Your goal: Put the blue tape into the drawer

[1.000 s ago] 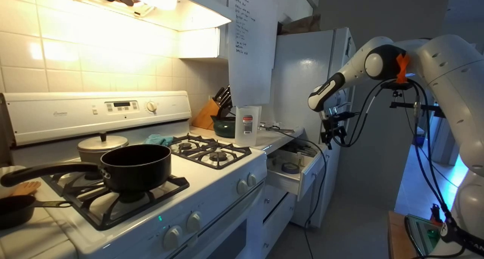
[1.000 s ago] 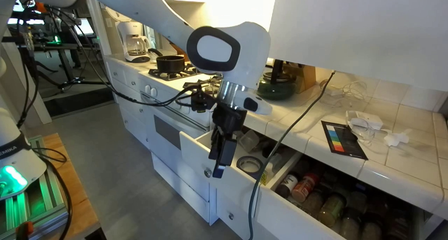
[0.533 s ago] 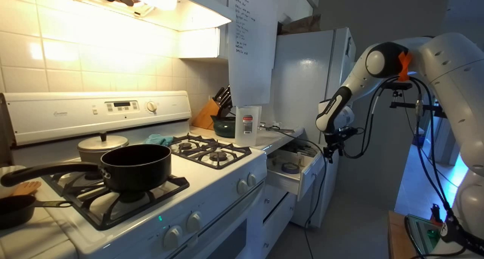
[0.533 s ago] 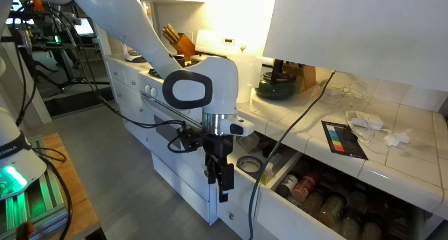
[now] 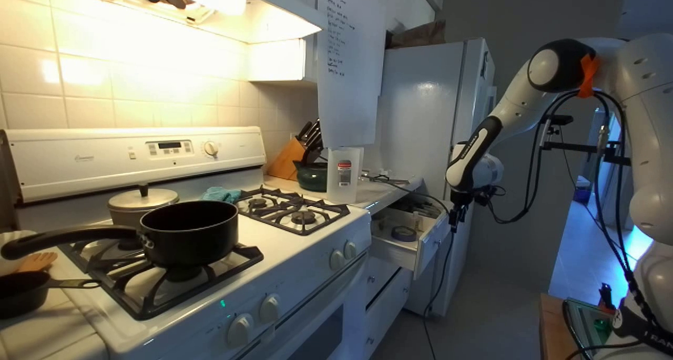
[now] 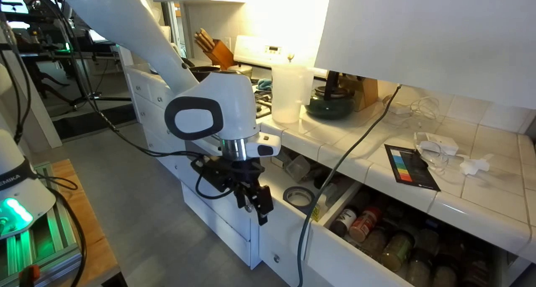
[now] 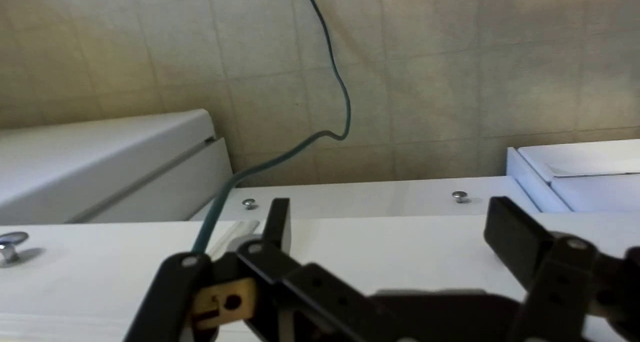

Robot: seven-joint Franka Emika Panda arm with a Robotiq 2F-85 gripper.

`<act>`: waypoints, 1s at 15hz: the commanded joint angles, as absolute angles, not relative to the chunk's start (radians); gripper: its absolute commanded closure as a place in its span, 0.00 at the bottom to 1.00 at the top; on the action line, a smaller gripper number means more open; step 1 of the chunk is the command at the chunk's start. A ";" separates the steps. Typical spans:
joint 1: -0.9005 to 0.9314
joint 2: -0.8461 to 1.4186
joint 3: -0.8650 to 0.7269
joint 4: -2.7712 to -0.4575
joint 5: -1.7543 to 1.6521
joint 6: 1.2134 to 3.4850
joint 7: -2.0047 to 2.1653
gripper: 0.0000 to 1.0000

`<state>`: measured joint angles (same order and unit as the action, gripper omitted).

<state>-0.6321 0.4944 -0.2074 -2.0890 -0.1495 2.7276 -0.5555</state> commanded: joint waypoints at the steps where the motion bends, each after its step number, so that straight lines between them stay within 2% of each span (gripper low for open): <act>1: -0.781 0.441 -0.056 -2.152 -0.063 2.768 -0.822 0.00; 3: -0.878 0.452 0.036 -2.138 -0.043 2.757 -0.968 0.00; 6: -0.906 0.481 0.051 -2.111 0.021 2.756 -1.094 0.00; 11: -0.885 0.483 0.049 -2.140 0.149 2.925 -0.955 0.00; 15: -0.869 0.506 0.036 -2.122 0.123 2.916 -0.868 0.00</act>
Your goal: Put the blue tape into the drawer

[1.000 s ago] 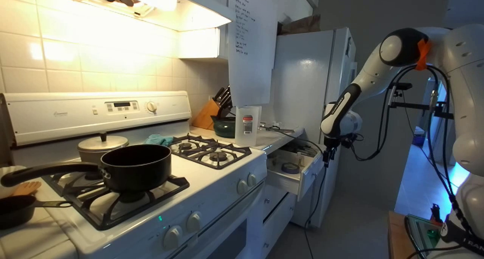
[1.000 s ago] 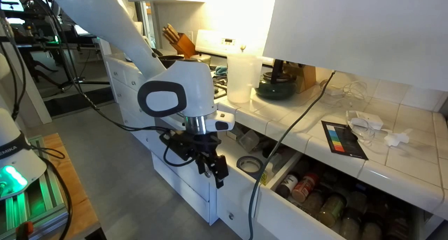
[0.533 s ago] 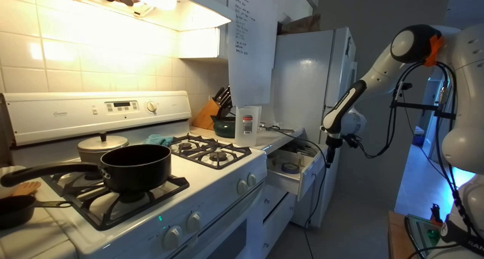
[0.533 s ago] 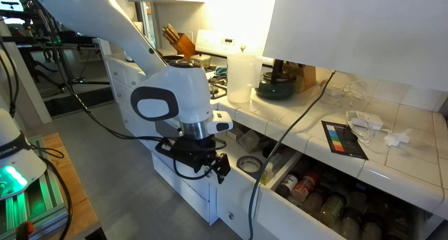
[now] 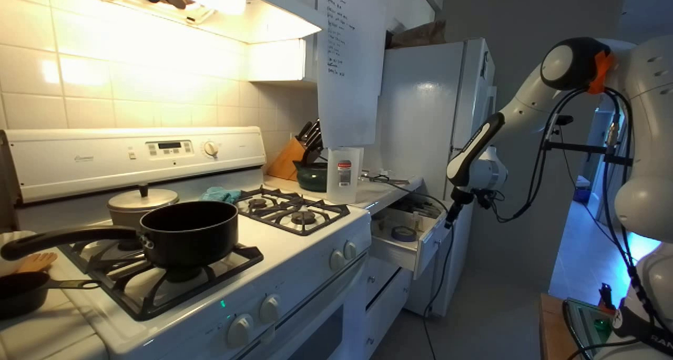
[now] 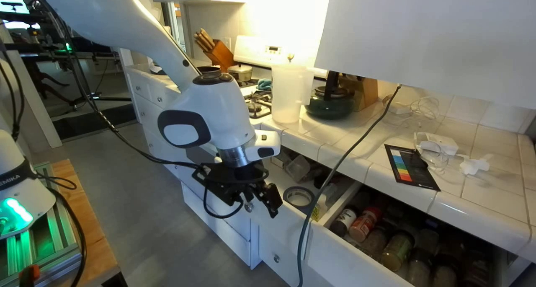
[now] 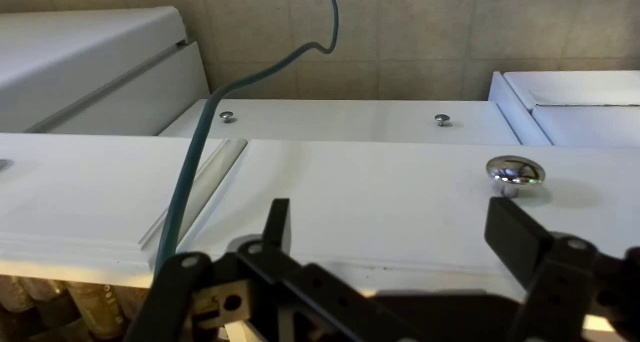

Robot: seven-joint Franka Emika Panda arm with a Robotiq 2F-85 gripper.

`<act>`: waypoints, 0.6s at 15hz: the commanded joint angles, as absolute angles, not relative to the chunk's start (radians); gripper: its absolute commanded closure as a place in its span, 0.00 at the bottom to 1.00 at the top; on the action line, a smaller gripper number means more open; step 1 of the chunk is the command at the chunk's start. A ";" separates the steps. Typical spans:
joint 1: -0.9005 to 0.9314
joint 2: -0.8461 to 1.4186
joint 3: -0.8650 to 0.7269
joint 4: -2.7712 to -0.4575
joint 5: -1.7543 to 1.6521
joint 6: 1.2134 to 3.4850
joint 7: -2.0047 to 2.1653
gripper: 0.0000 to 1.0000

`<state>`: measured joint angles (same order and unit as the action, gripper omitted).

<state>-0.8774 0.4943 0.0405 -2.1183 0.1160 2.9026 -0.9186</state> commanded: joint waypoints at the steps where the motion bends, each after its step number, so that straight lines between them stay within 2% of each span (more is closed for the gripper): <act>1: -0.874 0.513 0.041 -2.113 0.121 2.899 -0.860 0.00; 9: -0.951 0.560 0.157 -2.066 0.120 2.986 -0.916 0.00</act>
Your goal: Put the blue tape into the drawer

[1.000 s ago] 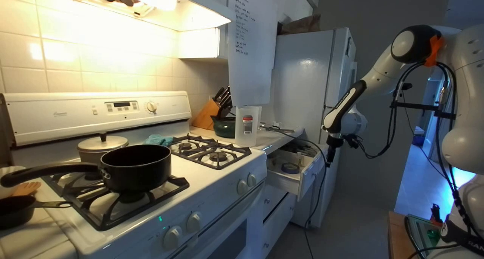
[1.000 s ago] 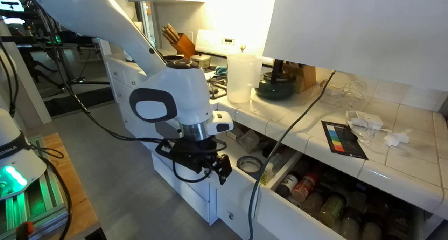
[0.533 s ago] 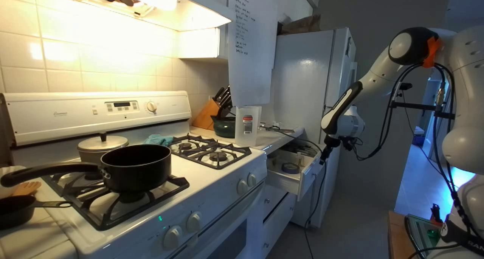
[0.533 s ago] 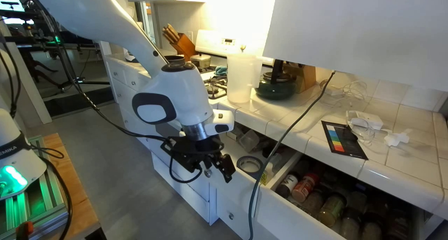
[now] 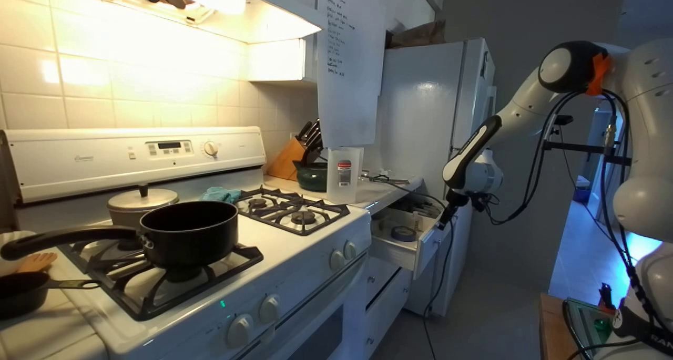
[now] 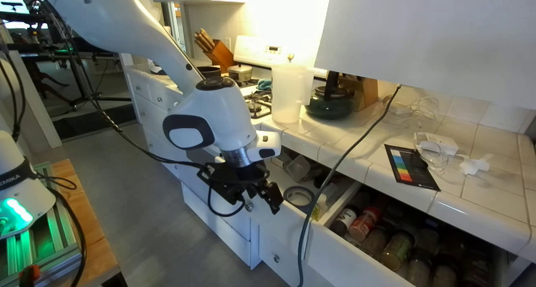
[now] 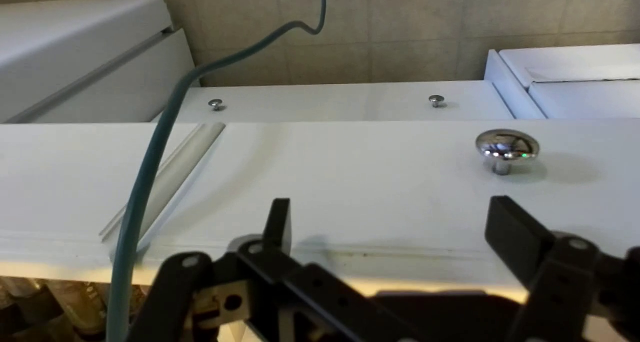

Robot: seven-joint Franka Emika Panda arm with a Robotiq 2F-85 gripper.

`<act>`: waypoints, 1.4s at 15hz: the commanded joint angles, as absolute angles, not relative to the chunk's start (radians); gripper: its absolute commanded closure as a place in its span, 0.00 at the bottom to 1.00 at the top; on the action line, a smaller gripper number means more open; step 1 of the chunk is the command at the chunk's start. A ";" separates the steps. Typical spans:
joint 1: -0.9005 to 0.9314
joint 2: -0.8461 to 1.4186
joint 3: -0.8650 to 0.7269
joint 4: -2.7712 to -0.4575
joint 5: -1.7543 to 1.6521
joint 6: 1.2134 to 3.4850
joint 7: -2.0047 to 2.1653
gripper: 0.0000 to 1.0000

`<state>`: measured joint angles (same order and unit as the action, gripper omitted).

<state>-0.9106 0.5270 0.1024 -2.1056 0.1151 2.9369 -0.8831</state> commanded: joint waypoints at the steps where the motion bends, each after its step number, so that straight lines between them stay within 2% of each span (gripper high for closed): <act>1: -0.964 0.572 0.173 -2.054 0.115 2.987 -0.930 0.00; 9: -1.026 0.744 0.259 -1.837 0.101 2.948 -0.960 0.00; 12: -0.987 0.806 0.233 -1.741 0.084 2.917 -0.919 0.00; 13: -1.006 0.743 0.245 -1.835 0.092 2.950 -0.925 0.00; 19: -0.991 0.802 0.237 -1.771 0.091 2.978 -0.917 0.00; 21: -1.023 0.851 0.311 -1.728 0.099 3.051 -0.946 0.00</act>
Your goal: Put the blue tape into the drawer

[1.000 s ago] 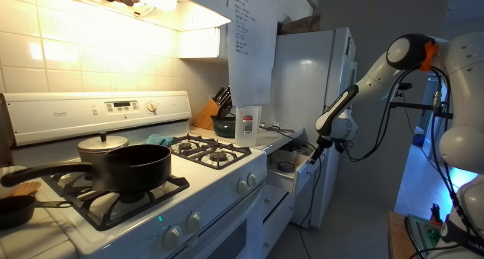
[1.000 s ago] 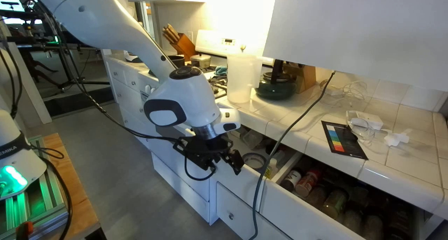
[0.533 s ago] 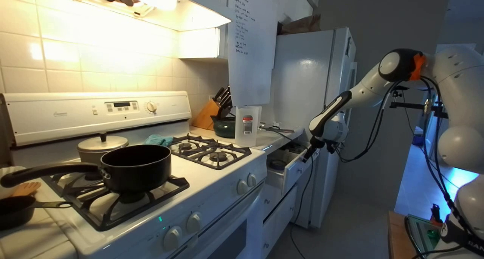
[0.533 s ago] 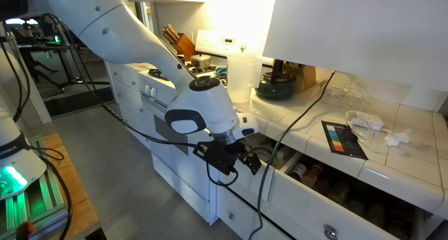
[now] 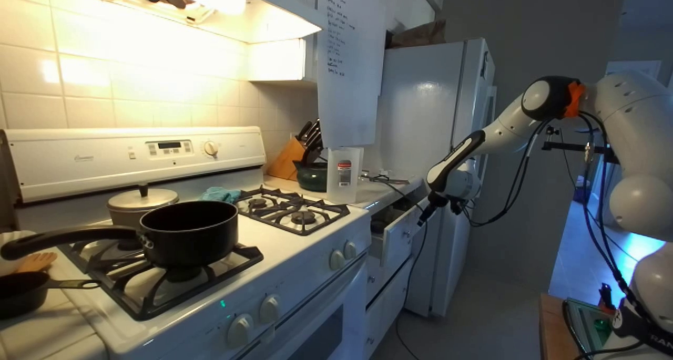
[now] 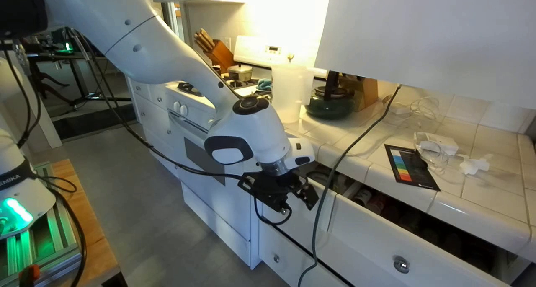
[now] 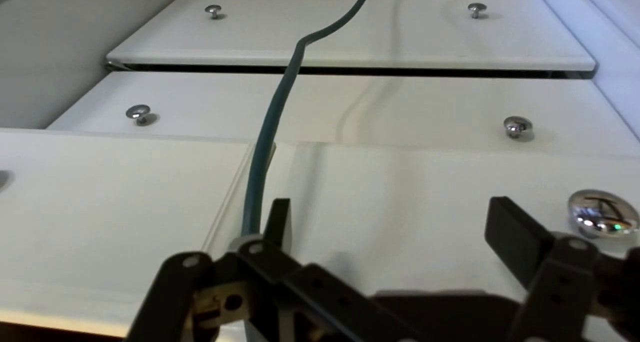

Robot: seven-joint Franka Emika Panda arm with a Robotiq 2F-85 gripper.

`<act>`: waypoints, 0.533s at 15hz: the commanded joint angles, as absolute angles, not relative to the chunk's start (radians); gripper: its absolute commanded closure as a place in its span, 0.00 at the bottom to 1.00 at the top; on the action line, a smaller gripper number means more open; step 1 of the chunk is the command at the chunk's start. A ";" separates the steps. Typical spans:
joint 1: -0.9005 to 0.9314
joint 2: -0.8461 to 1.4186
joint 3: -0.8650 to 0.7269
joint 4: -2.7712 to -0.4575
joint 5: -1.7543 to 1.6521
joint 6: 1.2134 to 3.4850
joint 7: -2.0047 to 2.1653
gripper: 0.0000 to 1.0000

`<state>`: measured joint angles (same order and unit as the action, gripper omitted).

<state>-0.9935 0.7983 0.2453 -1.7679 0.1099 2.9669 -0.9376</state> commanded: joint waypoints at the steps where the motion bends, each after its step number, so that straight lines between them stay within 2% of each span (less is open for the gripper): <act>1: -1.024 0.876 0.332 -1.704 0.093 3.083 -0.937 0.00; 8: -0.971 1.075 0.409 -1.472 -0.042 3.163 -0.880 0.00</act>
<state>-0.9970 0.9546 0.3644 -1.6314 0.0291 3.1514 -0.9191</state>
